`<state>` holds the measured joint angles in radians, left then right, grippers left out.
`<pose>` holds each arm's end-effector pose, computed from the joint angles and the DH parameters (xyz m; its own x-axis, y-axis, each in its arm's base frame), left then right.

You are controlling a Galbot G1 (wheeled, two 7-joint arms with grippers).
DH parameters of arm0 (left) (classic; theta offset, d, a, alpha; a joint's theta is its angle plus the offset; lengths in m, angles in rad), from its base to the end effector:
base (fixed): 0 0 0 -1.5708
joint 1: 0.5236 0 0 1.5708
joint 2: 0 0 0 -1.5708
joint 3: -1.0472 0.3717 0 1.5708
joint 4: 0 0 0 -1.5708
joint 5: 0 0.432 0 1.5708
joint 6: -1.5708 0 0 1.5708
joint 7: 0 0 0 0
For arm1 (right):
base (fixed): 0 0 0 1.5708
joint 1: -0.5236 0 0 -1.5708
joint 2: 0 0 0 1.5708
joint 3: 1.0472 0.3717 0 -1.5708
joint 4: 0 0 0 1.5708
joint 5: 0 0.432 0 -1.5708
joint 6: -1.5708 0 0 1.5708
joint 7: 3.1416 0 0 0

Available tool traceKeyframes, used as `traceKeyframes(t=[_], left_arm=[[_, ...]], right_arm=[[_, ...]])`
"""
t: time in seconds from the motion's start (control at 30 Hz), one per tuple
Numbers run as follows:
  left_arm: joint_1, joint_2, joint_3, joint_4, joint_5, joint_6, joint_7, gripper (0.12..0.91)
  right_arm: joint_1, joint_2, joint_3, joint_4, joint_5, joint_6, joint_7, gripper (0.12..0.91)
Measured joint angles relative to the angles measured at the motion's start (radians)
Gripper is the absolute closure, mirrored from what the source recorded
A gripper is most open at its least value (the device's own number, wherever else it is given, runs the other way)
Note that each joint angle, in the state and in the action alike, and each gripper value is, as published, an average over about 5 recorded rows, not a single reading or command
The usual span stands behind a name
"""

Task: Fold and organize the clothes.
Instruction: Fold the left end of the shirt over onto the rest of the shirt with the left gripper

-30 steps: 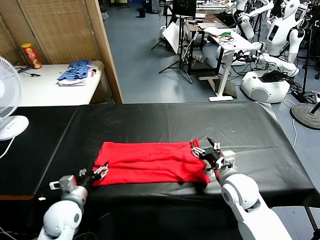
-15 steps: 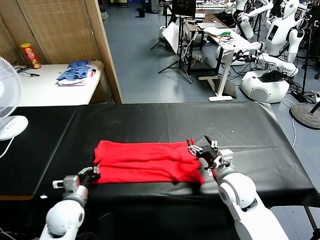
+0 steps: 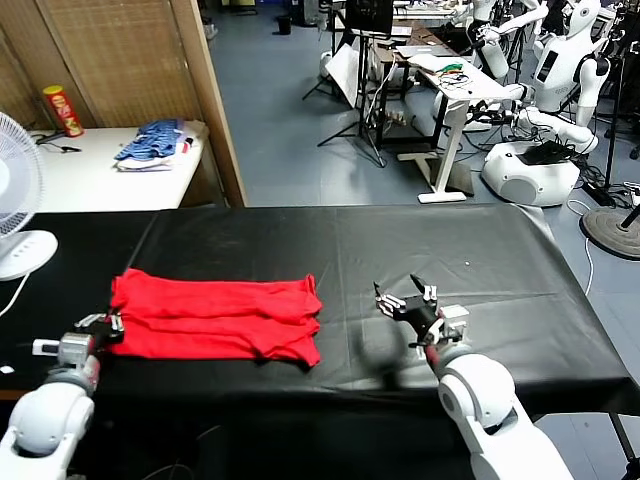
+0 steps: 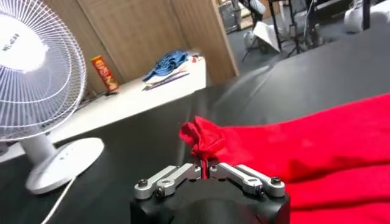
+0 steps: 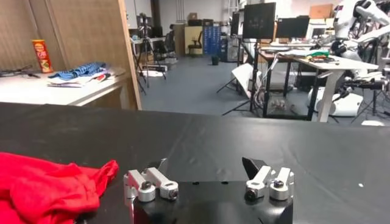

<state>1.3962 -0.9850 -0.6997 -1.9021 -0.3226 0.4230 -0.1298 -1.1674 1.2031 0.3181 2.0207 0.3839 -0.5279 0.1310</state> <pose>0.3256 0.1874 -0.2814 -0.9211 -0.2006 0.3337 -0.0862 0.9408 0.3278 0.3541 0.0080 -0.2443 -0.9312 -0.2176 0.2925 -0.2264 0.9740 0.0040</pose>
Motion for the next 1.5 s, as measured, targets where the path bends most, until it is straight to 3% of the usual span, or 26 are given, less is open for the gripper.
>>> traceKeyframes(t=[0.17,0.3,0.67,1.03,1.17,1.27,1.5], left_arm=[[-0.022,-0.071,0.098,-0.126,-0.115,0.077,-0.063,0.880],[-0.053,-0.141,0.194,-0.198,-0.214,0.111,-0.084,0.880],[-0.107,-0.324,0.387,-0.193,-0.230,0.113,-0.085,0.880],[-0.130,-0.396,0.412,-0.146,-0.192,0.083,-0.082,0.880],[-0.133,-0.421,0.415,-0.126,-0.192,0.060,-0.066,0.870],[-0.139,-0.443,0.416,-0.112,-0.211,0.046,-0.050,0.773],[-0.133,-0.462,0.390,-0.131,-0.307,0.017,-0.024,0.381]], right_arm=[[-0.026,0.003,0.018,0.004,-0.020,0.003,-0.001,0.227],[-0.044,0.002,0.034,0.006,-0.027,0.003,-0.001,0.227],[-0.069,0.013,0.047,0.011,-0.041,0.002,0.000,0.227],[-0.068,0.029,0.020,0.005,-0.058,0.002,-0.013,0.227],[-0.061,0.026,0.007,-0.002,-0.060,0.003,-0.026,0.227],[-0.050,0.022,-0.004,-0.010,-0.057,0.003,-0.033,0.227],[0.007,0.012,-0.058,-0.037,-0.021,0.001,-0.067,0.227]])
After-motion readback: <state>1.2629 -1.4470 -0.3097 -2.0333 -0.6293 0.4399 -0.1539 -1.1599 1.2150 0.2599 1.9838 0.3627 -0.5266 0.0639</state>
